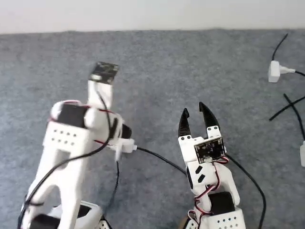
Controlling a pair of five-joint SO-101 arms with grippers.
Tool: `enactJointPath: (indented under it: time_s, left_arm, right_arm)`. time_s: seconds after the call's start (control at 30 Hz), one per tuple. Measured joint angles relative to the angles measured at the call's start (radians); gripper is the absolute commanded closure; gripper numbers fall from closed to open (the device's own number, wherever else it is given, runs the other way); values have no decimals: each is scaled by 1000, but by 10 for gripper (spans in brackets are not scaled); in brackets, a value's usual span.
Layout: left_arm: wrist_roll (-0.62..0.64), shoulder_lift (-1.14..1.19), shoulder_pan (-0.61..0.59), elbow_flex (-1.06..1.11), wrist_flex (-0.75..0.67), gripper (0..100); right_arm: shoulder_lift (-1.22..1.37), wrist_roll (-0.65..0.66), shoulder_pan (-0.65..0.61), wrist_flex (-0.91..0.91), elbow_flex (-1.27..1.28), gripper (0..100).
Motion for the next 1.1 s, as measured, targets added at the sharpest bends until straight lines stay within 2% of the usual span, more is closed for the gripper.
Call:
enactJointPath:
  time_s: [0.3, 0.57, 0.67, 1.0, 1.1]
  left_arm:
    - [-3, -98, -32, 11, 87, 713]
    - [-15, -491, -40, 173, 98, 713]
    - [-72, -618, -40, 270, 95, 713]
    - [-118, -845, -129, 617, -163, 713]
    - [-118, -908, -152, 697, -239, 713]
  right_arm:
    - [0, 0, 0, 0, 0, 837]
    - [0, 0, 0, 0, 0, 837]
    - [0, 0, 0, 0, 0, 837]
    - [0, 0, 0, 3, 0, 837]
    - [0, 0, 0, 55, 0, 837]
